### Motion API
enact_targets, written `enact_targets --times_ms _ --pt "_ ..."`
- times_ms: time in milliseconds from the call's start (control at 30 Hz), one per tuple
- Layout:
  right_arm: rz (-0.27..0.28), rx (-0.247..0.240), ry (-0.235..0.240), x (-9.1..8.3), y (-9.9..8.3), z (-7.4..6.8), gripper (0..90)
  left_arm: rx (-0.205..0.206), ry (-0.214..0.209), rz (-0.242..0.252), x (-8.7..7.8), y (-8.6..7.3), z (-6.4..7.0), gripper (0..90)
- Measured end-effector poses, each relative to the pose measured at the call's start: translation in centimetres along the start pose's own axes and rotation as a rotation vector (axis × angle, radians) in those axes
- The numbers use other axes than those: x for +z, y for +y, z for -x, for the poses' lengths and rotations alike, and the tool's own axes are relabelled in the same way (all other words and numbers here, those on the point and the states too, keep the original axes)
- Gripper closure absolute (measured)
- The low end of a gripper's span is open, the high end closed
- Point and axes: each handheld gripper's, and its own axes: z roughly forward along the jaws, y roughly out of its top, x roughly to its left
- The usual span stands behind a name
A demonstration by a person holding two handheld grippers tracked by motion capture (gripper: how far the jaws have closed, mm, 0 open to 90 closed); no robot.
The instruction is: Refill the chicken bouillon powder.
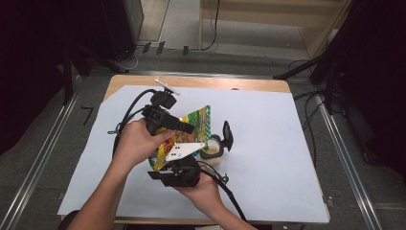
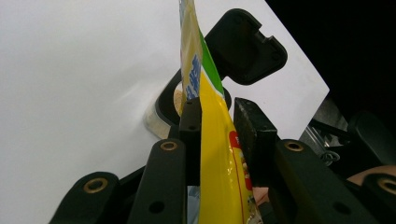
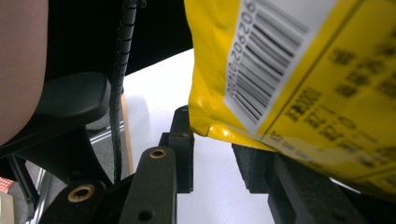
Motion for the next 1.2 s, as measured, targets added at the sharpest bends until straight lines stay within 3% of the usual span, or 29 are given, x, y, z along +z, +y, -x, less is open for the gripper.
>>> enact_targets --times_ms 1200 --pt "-0.009 -0.012 -0.005 -0.15 0.08 0.02 71.2 0.002 0.001 -0.004 0.22 0.1 -0.17 72.8"
